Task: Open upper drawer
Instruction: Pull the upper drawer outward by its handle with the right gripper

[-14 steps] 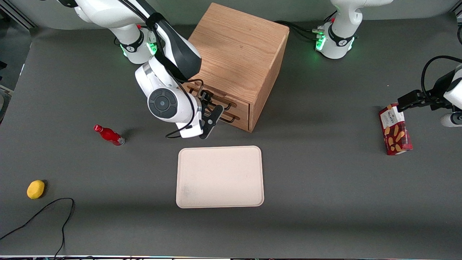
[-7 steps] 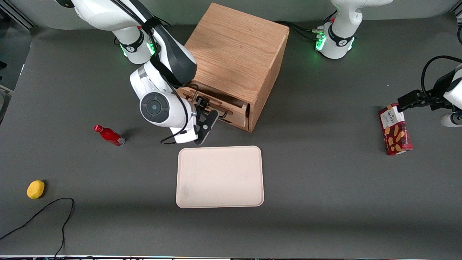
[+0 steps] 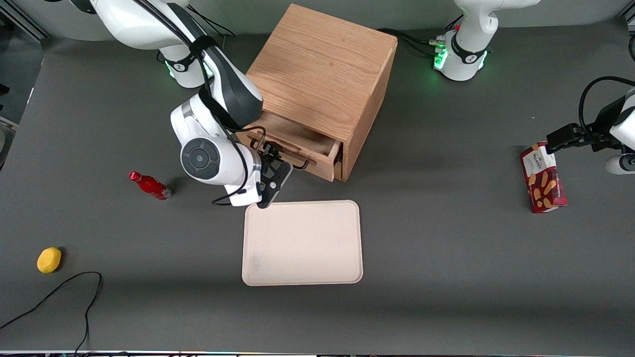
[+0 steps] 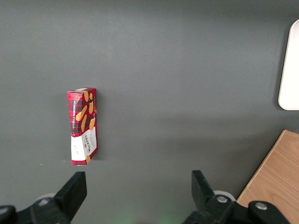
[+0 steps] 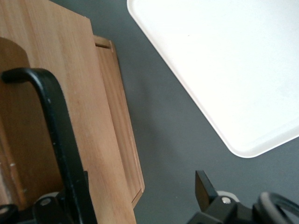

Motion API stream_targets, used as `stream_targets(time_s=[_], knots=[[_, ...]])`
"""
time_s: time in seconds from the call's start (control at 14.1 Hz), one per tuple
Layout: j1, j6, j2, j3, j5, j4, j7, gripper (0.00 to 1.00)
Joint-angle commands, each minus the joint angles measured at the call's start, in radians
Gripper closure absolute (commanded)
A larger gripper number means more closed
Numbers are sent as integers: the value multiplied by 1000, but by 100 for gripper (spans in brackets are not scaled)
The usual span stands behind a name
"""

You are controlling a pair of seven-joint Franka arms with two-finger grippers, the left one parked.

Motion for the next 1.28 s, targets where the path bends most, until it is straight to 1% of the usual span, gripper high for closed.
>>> stream_targets(time_s=[0.0,0.28,0.5,1.07,1.21], knots=[[-16,19,14,2,-7,18,-26,0],[-33,19,20,2,-4,23,-27,0],[-42,19,21,2,3,33,-68,0],[-88,18,27,3,18,61,-67,0],[-90,18,32,2,33,67,-67,0]])
